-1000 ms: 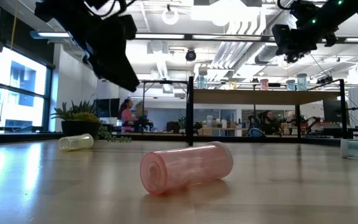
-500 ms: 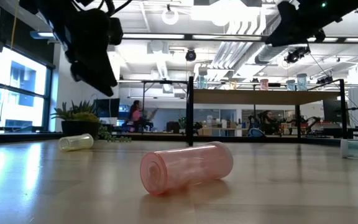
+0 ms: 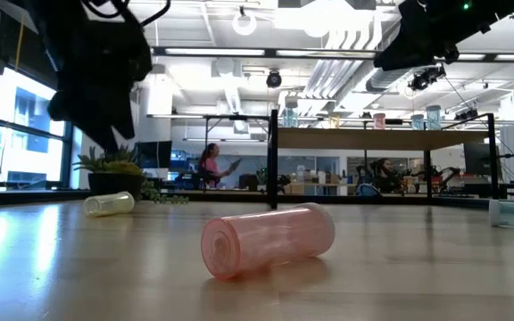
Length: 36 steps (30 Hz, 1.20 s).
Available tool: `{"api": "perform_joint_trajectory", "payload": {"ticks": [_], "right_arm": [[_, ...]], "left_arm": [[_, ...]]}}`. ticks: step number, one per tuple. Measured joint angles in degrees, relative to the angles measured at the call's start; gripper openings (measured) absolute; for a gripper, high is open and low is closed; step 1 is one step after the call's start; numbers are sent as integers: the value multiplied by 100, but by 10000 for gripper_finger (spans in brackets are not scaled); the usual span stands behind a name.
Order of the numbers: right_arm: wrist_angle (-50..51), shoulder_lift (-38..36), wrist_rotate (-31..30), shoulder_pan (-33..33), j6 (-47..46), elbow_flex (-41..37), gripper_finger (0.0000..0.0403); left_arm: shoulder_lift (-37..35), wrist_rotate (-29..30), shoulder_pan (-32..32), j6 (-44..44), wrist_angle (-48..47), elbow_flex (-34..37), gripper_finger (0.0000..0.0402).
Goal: Pick and place medicine bottles onto shelf by color
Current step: Put the yellow pill bottle aligned with the other yellow pill bottle on the shelf
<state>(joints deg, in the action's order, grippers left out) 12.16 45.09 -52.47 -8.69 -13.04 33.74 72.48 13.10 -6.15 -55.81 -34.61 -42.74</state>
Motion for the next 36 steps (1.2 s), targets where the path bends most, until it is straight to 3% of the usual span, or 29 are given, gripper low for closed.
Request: {"api": "perform_joint_trajectory", "payload": {"ticks": [4, 12, 30, 36], "right_arm": [[5, 20, -2, 0, 2, 0, 147], [149, 25, -2, 0, 2, 0, 147], [177, 29, -3, 0, -9, 0, 147], [94, 29, -2, 0, -44, 0, 147]], "left_arm": [[190, 102, -41, -680, -156, 0, 243], [676, 74, -83, -1136, -89, 2, 243], [1910, 35, -81, -1299, 240, -20, 242], [1947, 35, -81, -1120, 200, -15, 206]]}}
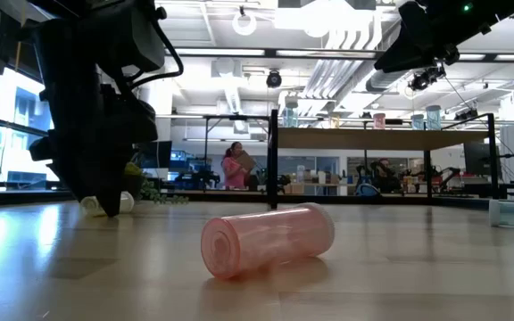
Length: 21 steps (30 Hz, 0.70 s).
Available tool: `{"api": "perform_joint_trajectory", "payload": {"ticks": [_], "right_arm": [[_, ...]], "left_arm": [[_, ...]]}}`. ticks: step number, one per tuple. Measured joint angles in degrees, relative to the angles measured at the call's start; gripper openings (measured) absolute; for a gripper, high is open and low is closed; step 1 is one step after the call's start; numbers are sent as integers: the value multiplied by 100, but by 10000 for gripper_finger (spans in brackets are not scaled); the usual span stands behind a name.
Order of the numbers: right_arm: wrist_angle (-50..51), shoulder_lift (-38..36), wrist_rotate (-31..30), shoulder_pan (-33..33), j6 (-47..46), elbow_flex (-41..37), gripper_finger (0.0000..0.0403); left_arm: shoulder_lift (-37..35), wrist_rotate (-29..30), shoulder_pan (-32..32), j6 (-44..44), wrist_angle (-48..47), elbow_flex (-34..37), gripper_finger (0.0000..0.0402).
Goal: Pick and place medicine bottles onto shelf by color
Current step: Put the yellow pill bottle aligned with the other yellow pill bottle on the shelf
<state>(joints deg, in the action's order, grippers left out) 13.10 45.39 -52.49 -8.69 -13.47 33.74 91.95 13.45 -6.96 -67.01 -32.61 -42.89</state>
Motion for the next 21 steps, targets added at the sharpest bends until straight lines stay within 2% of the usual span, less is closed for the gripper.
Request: {"api": "perform_joint_trajectory", "payload": {"ticks": [5, 11, 16, 21], "right_arm": [[-186, 0, 66, 0, 0, 0, 147], [-324, 0, 428, 0, 0, 0, 147], [-491, -2, 904, 0, 87, 0, 147], [-635, 0, 1908, 2, 190, 0, 147]], "left_arm": [[-30, -59, 9, 360, 8, 4, 149], [-27, -254, 88, 838, 137, 7, 91], [-102, -458, 223, 1368, 488, 33, 83], [-334, -527, 456, 2023, 1201, 22, 91]]}}
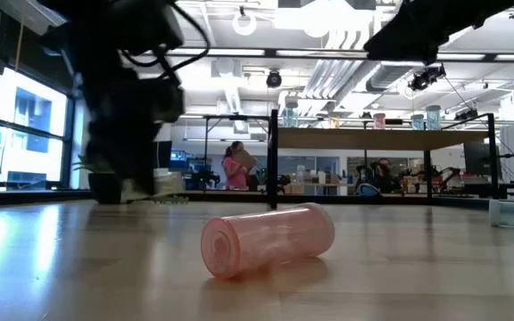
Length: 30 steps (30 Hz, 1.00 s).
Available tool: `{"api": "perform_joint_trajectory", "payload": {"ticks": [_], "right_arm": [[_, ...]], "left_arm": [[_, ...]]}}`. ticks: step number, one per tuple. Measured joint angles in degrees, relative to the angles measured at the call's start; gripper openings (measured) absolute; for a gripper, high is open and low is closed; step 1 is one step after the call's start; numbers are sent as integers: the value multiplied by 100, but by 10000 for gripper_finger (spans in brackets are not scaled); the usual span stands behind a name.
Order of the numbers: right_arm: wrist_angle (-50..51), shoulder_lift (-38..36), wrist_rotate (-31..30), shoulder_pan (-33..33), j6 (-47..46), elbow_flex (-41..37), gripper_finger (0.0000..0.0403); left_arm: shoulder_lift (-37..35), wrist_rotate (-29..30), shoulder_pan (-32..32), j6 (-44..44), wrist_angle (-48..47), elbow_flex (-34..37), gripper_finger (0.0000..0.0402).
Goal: Pick and place medicine bottles onto shelf by color
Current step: Put the yellow pill bottle aligned with the other yellow pill bottle on the shelf
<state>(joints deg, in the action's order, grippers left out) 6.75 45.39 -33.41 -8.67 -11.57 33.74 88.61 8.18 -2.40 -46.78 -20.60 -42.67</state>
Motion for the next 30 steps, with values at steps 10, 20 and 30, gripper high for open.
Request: {"api": "perform_joint_trajectory", "payload": {"ticks": [10, 20, 30], "right_arm": [[-358, 4, 963, 0, -13, 0, 147], [-1021, 52, 1007, 2, 8, 0, 187], [-2536, 567, 1257, 5, 909, 0, 188]], "left_arm": [[-146, -530, 482, 2067, 2744, 0, 93], [-144, -535, 804, 3257, 4390, 0, 93], [-144, -522, 877, 4150, 5472, -3, 93]]}}
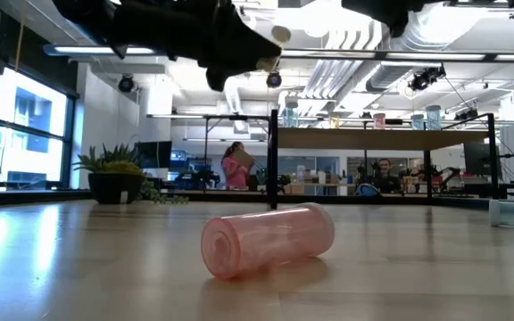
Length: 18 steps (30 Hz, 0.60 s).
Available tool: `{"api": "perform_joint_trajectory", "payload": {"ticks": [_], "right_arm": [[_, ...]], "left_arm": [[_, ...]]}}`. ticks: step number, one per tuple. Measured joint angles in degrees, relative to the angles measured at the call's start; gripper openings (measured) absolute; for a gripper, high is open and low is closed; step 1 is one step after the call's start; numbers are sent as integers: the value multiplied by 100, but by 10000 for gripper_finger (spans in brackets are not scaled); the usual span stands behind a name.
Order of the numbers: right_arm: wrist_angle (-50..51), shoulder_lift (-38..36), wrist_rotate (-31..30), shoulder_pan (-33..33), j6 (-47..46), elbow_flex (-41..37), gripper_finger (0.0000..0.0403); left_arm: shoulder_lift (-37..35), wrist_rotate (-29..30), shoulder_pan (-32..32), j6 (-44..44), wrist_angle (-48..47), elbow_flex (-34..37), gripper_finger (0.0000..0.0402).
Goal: Pick and place medicine bottles onto shelf by color
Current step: Put the yellow pill bottle aligned with the other yellow pill bottle on the shelf
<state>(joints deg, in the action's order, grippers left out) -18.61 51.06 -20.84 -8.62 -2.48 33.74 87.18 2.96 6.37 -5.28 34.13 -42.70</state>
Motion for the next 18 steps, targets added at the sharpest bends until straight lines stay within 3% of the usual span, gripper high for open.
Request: {"api": "perform_joint_trajectory", "payload": {"ticks": [11, 18], "right_arm": [[-1133, 572, 19, 0, 896, 0, 188], [-1718, 846, 429, 0, 944, 0, 188]], "left_arm": [[-2, 2, -1, 274, 232, 0, 93], [-2, 21, 0, 302, 519, 0, 93]]}}
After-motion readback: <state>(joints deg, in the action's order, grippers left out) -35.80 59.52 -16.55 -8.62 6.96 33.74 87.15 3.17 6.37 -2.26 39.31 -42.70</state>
